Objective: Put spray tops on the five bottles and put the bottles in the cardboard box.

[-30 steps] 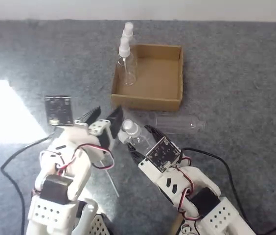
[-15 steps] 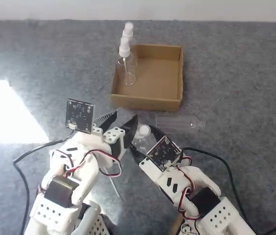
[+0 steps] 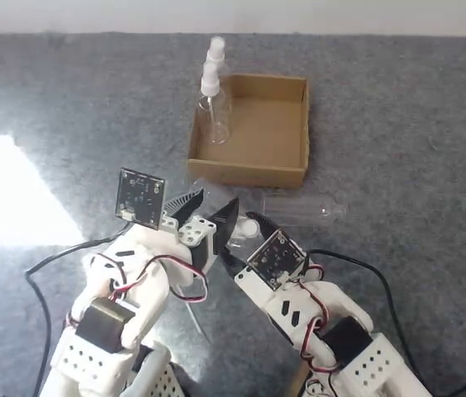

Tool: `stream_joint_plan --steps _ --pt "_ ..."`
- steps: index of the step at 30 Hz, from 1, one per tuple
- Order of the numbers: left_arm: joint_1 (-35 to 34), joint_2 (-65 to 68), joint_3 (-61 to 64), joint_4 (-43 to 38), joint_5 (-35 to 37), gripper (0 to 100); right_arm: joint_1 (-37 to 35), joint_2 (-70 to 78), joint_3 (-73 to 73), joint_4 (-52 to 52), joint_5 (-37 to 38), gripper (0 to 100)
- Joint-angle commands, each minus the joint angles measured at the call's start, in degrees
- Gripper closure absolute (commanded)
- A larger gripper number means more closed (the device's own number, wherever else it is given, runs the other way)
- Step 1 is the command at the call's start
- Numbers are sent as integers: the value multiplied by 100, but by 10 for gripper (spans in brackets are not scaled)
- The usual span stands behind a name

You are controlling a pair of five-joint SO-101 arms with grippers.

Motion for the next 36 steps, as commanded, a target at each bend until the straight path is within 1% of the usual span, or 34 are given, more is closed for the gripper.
stream_joint_plan --steps 1,7,16,19,25,30,36 --pt "167 -9 -40 -9 -70 812 48 -119 -369 -154 123 910" --pt "527 -9 -22 79 -220 812 48 -119 -369 -154 123 910" --pt "457 -18 -101 88 -202 812 48 -119 -369 -110 123 911" --pt "97 -18 -295 105 -193 812 48 -119 -360 -92 123 911" --pt "-967 -18 -514 62 -193 812 57 -110 -360 -84 123 912" --pt "-1776 -18 -541 -264 -185 812 57 -110 -360 127 123 909" --pt "-2321 -18 -514 -308 -211 812 57 -110 -360 198 123 910"
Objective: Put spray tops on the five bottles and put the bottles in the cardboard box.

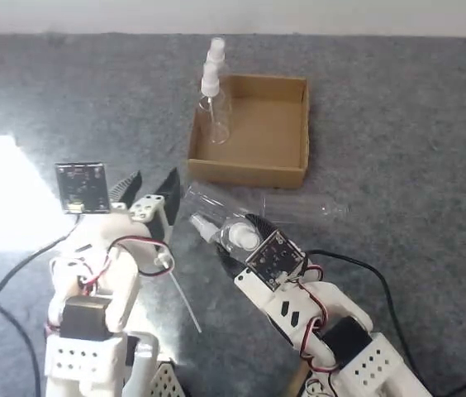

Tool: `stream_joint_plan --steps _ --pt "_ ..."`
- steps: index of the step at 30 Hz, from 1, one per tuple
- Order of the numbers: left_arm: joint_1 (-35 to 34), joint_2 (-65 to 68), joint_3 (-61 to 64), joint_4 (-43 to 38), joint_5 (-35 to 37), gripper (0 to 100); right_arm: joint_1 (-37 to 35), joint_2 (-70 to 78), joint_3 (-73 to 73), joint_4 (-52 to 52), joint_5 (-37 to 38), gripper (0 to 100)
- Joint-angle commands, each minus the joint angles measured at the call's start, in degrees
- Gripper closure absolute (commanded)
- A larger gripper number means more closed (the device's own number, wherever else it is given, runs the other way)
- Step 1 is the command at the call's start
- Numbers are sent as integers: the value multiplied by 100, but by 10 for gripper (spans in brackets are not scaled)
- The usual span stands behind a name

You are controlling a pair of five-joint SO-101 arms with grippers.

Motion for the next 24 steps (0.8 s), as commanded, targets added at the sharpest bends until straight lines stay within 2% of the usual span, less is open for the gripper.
stream_joint_plan --steps 1,6,11,14,21,24 --pt "-369 -70 -330 -141 -44 812 84 -110 -369 31 123 910" --pt "-1029 -70 4 -149 -35 813 75 -110 -475 189 123 912" --pt "-1732 -70 163 -149 44 813 75 -110 -976 840 79 912" --pt "-1829 -70 365 -290 299 813 75 -110 -1196 1068 114 911" --pt "-1837 -70 927 -1029 299 813 75 -75 -1389 1103 132 908" --pt "-1802 -70 998 -1073 299 813 84 -57 -1626 1112 149 908"
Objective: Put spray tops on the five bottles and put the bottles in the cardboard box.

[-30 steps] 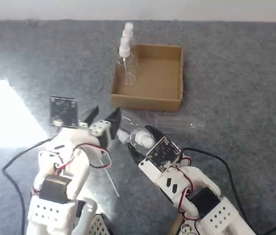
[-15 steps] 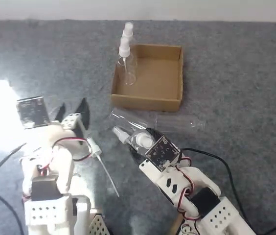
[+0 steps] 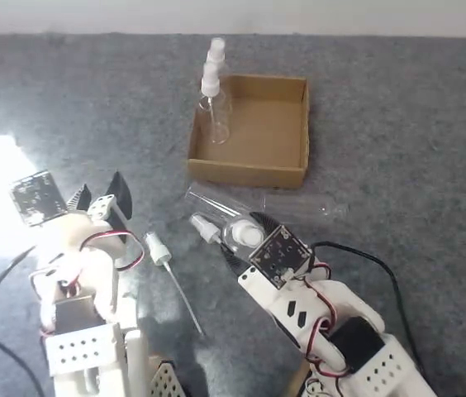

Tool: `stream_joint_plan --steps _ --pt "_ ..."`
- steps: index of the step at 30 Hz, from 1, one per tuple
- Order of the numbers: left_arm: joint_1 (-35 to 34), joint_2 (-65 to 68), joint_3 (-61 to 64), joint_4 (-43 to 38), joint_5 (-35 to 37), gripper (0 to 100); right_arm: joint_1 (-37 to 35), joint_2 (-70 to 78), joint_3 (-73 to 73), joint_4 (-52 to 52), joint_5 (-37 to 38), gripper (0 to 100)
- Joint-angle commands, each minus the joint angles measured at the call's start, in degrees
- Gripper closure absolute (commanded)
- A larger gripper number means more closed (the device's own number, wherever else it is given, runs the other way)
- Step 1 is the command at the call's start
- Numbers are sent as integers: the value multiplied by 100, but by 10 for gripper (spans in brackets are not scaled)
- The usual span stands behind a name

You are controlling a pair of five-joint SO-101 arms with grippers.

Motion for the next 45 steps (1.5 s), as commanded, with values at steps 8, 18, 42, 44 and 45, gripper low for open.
stream_joint_plan --steps 8,18,42,44,45 --pt "9 -70 -22 -220 62 813 75 -40 -1451 321 519 908" --pt "-26 -70 48 -246 62 813 75 -13 -2523 497 668 908" --pt "-18 -70 57 -246 62 813 75 2747 -3596 -1103 633 909" --pt "-18 -70 57 -246 62 813 75 2941 -3596 -1270 633 910" --pt "-18 -70 57 -246 62 813 75 3055 -3596 -1358 624 910"
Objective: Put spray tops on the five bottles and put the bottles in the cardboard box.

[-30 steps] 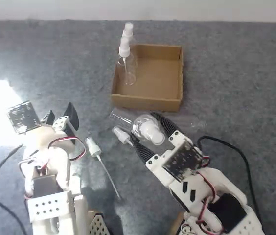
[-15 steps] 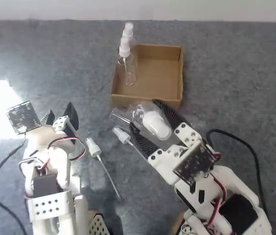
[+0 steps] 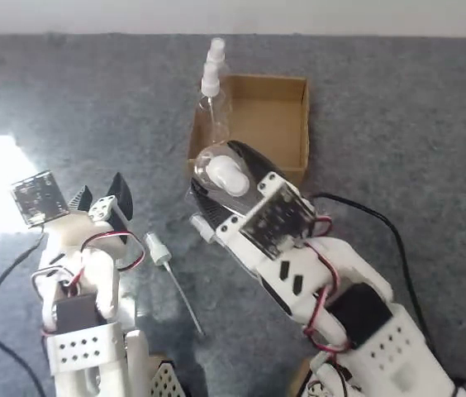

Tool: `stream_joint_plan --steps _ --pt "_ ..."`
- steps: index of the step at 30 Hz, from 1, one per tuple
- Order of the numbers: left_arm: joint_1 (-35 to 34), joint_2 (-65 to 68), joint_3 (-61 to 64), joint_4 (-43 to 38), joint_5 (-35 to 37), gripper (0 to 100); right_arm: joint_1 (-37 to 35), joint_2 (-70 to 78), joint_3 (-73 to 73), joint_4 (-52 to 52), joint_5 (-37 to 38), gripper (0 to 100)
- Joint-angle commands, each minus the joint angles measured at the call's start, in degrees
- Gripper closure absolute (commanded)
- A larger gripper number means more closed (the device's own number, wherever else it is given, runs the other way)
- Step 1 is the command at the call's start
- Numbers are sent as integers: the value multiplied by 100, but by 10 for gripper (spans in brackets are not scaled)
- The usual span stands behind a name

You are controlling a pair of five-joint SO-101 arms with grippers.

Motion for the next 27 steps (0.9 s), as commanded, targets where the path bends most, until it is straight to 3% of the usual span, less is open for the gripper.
stream_joint_plan --steps 1,5,13,23,27 --pt "-18 -70 -40 -193 62 813 75 400 -369 -444 114 910" --pt "-18 -70 -40 -193 62 813 154 919 -422 -840 114 910" --pt "-18 -70 -40 -193 62 813 769 2176 -1354 -866 -598 908" --pt "0 -70 -40 -193 62 813 822 3618 -2163 -875 -615 911" --pt "9 -70 -40 -193 62 813 884 4119 -2479 -866 -1020 910"
